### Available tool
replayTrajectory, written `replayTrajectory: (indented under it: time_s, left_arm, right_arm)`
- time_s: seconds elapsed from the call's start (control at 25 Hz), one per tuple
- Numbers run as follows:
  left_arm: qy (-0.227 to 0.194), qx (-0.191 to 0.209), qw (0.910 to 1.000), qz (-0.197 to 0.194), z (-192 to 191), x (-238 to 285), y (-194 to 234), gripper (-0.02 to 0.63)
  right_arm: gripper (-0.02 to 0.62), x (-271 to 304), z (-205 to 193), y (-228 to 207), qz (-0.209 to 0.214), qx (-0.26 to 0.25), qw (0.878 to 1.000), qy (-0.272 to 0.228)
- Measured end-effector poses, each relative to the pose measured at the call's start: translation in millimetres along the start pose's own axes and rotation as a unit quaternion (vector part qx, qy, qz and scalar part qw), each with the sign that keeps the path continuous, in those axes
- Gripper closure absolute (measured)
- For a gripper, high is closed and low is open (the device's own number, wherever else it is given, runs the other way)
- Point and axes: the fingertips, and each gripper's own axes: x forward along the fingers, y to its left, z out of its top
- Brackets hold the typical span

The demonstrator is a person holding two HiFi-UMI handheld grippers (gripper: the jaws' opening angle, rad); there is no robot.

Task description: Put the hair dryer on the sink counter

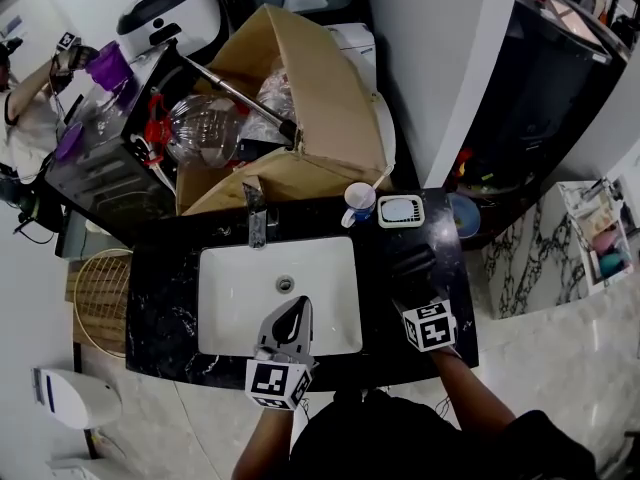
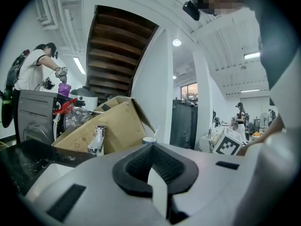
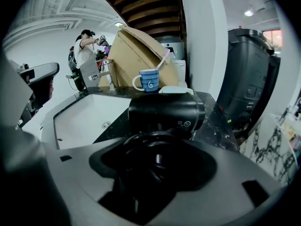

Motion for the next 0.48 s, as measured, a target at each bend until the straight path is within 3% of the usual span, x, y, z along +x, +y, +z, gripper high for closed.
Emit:
replayTrajectory:
  time_s: [0.2, 0.48]
  left_arm:
    - [0.006, 0.001, 1.0000, 0.003, -0.2, 0.3, -0.6, 0.612]
    - [-0.003, 0.008, 0.9999, 0.013, 9.6, 0.0, 5.9, 0.612]
  right_arm:
    - [0.311, -22.4, 18.7, 0.6, 0.001, -0.001, 0.999, -0.038]
    - [0.311, -72.7, 76.2, 3.1, -0.017, -0.042, 0.990, -0.132]
